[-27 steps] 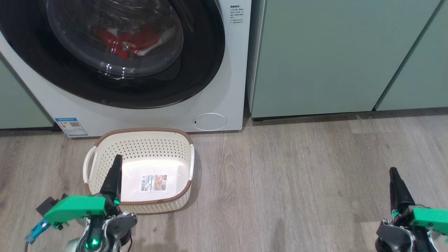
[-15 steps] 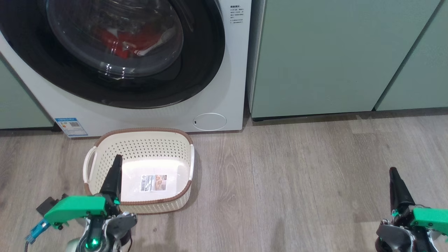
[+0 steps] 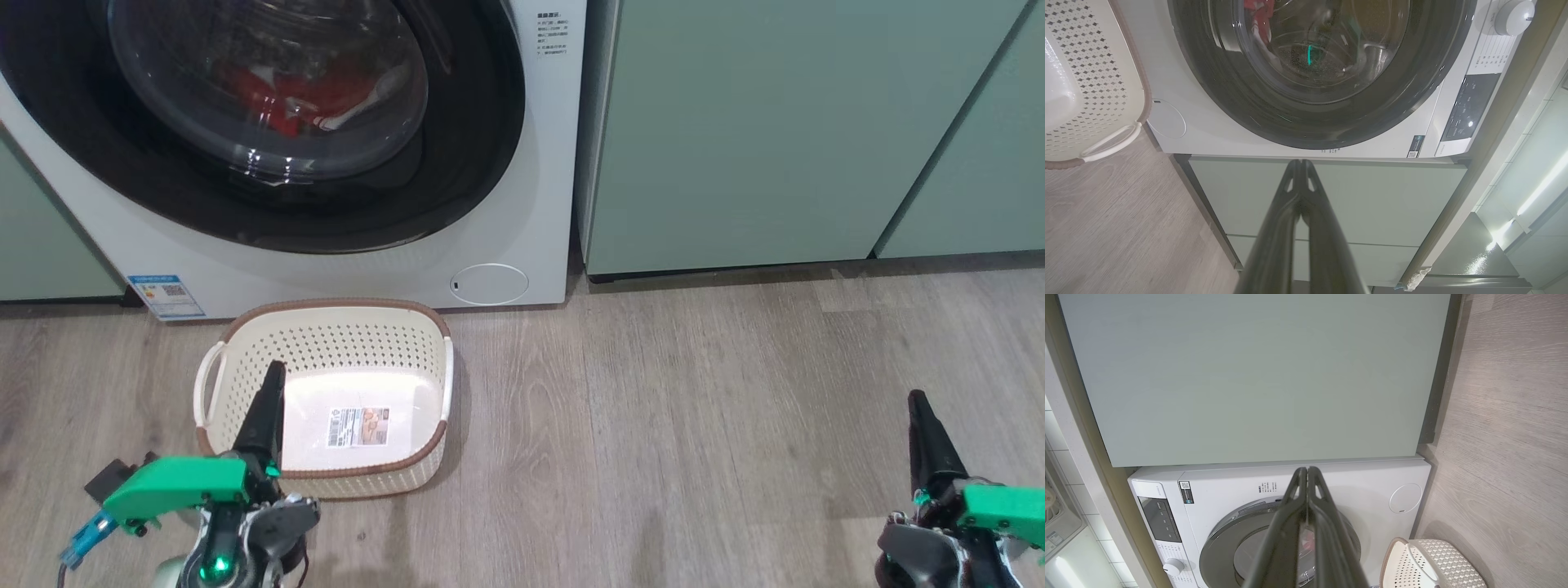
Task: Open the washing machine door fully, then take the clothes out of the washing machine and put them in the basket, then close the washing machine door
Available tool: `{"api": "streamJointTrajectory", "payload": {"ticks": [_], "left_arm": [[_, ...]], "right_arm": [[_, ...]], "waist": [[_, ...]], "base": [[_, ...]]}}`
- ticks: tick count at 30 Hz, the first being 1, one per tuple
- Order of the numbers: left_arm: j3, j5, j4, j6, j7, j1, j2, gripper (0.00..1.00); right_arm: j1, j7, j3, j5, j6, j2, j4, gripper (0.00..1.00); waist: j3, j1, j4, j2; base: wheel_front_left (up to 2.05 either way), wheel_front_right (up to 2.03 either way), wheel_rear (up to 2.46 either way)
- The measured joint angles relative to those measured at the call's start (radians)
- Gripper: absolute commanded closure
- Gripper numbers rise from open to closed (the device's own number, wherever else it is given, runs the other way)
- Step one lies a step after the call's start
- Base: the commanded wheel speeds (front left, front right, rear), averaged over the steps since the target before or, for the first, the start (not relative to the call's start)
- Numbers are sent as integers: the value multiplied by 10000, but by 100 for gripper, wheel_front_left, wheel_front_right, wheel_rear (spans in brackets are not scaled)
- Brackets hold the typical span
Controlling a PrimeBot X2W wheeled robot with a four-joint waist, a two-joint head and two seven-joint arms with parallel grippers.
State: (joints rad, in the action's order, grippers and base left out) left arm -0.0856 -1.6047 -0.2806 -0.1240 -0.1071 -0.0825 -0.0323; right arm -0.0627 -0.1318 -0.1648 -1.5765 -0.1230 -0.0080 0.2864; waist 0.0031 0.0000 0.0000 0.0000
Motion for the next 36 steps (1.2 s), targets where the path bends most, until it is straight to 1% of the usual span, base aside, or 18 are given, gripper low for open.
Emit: {"api": "streamJointTrajectory", "payload": {"ticks": [36], "left_arm": [[0, 0, 0, 0, 0, 0, 0, 100]], "right_arm": [[0, 0, 0, 0, 0, 0, 0, 100]], "waist": [[0, 0, 0, 0]], "base": [[0, 0, 0]]}}
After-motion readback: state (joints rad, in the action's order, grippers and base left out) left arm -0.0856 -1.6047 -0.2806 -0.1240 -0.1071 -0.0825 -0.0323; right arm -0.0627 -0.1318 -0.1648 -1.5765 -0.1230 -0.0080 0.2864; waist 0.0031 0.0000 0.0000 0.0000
